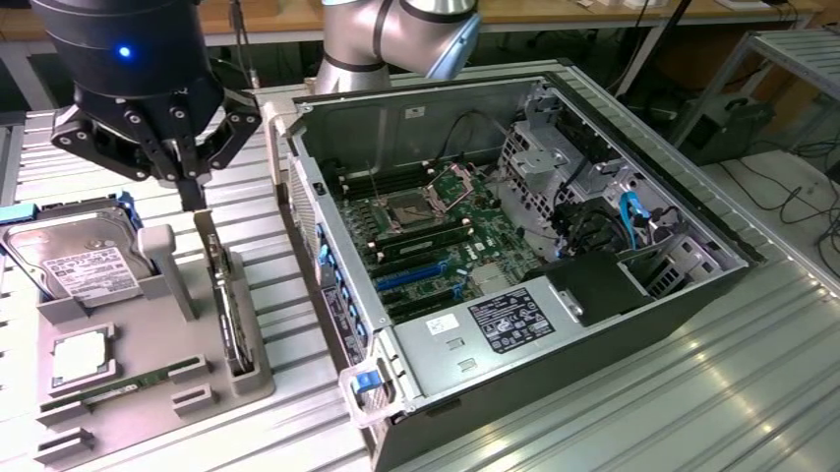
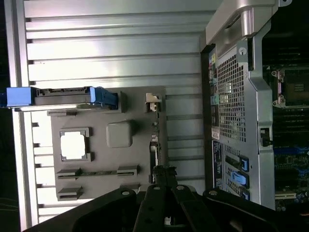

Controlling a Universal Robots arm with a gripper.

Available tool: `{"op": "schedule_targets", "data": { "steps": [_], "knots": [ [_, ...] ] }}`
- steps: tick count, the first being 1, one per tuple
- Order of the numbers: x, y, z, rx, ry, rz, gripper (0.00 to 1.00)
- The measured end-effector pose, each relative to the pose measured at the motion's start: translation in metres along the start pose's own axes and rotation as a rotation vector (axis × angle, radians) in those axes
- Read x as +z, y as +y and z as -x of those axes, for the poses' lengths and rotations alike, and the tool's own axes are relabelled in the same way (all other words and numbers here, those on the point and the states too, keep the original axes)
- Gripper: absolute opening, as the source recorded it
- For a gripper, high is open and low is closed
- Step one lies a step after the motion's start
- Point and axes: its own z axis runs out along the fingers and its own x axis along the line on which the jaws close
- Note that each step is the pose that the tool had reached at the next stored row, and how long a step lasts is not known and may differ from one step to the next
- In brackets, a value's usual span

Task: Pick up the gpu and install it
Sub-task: 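Reach for the gpu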

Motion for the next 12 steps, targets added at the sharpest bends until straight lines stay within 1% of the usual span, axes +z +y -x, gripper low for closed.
{"op": "schedule_targets", "data": {
  "steps": [7, 12],
  "knots": [
    [0.0004, -0.0104, -0.007, -0.006, 0.0003, 0.0001, 0.11],
    [0.0004, -0.0116, -0.008, -0.008, 0.0004, 0.0001, 0.11]
  ]
}}
